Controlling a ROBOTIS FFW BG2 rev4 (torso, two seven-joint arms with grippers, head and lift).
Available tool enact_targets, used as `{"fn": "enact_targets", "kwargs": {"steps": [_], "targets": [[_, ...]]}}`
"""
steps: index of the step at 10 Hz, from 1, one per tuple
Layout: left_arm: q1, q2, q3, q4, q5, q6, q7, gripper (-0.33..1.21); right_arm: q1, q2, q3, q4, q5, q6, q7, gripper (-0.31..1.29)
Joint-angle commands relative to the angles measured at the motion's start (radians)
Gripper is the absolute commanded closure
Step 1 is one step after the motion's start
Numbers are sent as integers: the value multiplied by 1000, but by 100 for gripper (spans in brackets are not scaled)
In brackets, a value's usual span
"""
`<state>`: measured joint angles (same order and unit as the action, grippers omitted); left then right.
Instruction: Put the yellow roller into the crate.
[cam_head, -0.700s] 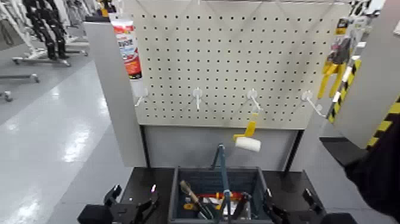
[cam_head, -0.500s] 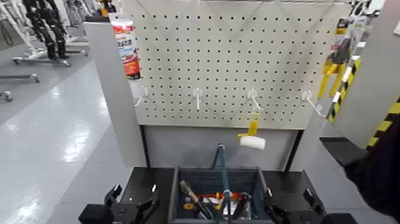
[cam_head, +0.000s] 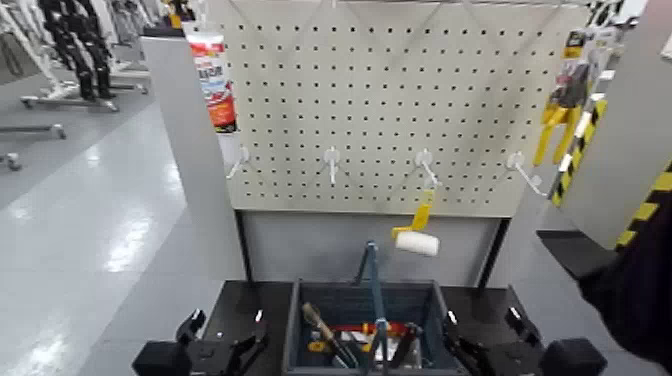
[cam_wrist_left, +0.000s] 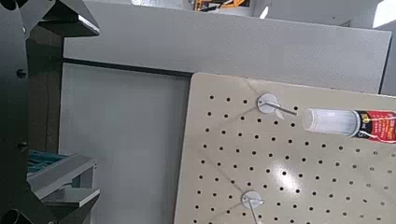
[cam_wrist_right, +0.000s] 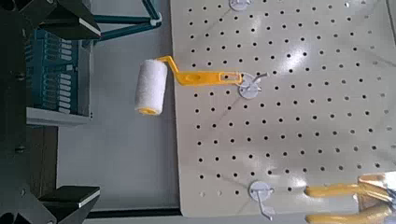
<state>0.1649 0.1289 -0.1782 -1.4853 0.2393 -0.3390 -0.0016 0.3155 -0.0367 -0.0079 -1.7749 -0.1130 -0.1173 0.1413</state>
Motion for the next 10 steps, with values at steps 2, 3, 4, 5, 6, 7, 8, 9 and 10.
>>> {"fn": "enact_targets", "kwargs": {"steps": [2,3,4,5,6,7,8,9,10], "targets": [[-2,0,-3,2,3,2,-2,10,-91,-15,-61,-11,21,111,153,12],[-2,0,-3,2,5,2,-2,10,-131,-32,-64,-8,27,146,193,12],[-4,0,-3,2,5,2,-3,10,-167,-46,-70,-5,33,177,235,12],[-4,0,-3,2,6,2,-3,10,-197,-58,-75,3,36,211,273,12],[-4,0,-3,2,6,2,-3,10,-231,-72,-73,14,38,246,314,12],[-4,0,-3,2,6,2,-3,10,-262,-88,-69,28,35,266,343,12],[-5,0,-4,2,6,2,-3,10,-291,-101,-67,40,29,277,360,12],[-5,0,-4,3,6,2,-3,10,-320,-118,-64,63,15,281,383,12],[-5,0,-4,3,6,2,-3,10,-343,-130,-60,78,15,291,397,12]]}}
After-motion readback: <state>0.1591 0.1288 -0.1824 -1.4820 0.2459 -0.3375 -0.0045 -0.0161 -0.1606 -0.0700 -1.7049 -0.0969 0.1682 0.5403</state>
